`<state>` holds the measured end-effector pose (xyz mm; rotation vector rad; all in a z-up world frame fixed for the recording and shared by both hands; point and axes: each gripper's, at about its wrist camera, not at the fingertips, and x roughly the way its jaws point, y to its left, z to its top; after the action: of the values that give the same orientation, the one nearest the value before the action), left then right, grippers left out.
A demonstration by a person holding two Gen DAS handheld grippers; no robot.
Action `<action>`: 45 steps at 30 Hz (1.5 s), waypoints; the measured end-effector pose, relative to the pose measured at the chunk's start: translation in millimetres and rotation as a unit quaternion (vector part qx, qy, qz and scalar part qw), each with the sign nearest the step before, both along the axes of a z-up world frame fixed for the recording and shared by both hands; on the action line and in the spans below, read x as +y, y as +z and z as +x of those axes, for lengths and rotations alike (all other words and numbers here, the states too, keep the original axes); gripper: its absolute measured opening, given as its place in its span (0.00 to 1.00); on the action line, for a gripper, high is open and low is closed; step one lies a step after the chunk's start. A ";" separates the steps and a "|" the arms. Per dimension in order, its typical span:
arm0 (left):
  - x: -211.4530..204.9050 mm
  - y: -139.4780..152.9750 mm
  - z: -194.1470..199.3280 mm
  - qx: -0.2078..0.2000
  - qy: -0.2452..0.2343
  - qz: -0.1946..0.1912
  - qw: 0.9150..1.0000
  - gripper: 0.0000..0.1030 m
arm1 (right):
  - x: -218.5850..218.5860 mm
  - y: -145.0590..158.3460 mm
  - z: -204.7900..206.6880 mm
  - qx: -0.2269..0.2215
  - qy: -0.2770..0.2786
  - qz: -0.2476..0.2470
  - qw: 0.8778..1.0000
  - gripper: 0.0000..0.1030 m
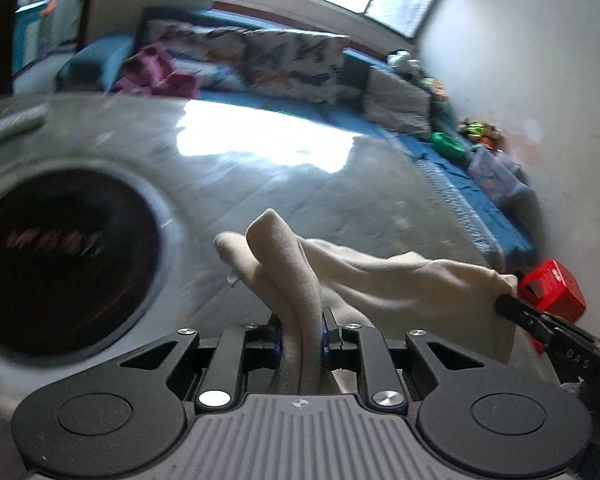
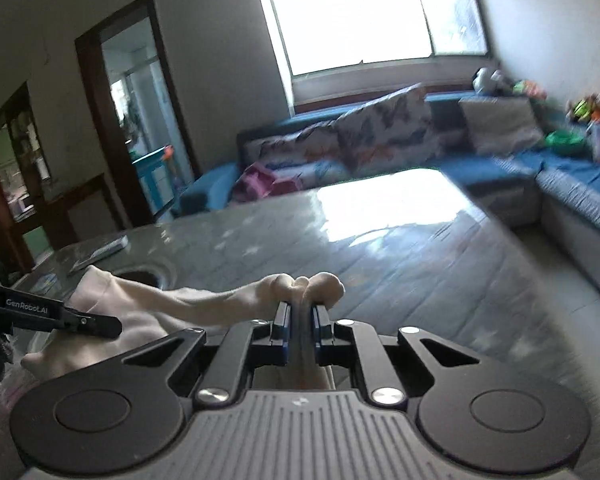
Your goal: Fold clothes
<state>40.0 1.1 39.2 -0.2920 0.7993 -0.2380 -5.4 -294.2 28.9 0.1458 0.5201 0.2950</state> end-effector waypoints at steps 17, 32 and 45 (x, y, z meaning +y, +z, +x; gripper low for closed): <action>-129.3 13.4 60.5 -0.021 -0.115 -0.011 0.993 0.18 | -97.6 34.2 7.8 -0.038 -0.131 -0.070 0.988 0.09; -140.1 -24.4 98.2 0.007 -0.100 0.044 0.994 0.37 | -101.8 -31.8 68.9 0.054 -0.126 -0.066 0.988 0.15; -184.1 -50.9 134.5 0.023 -0.138 0.061 0.988 0.31 | -70.7 -70.8 126.0 0.089 -0.083 -0.067 0.990 0.24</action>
<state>174.5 -183.0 -11.7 -0.0712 0.8957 -0.4420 120.6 -364.9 -41.8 0.0838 0.6997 0.0833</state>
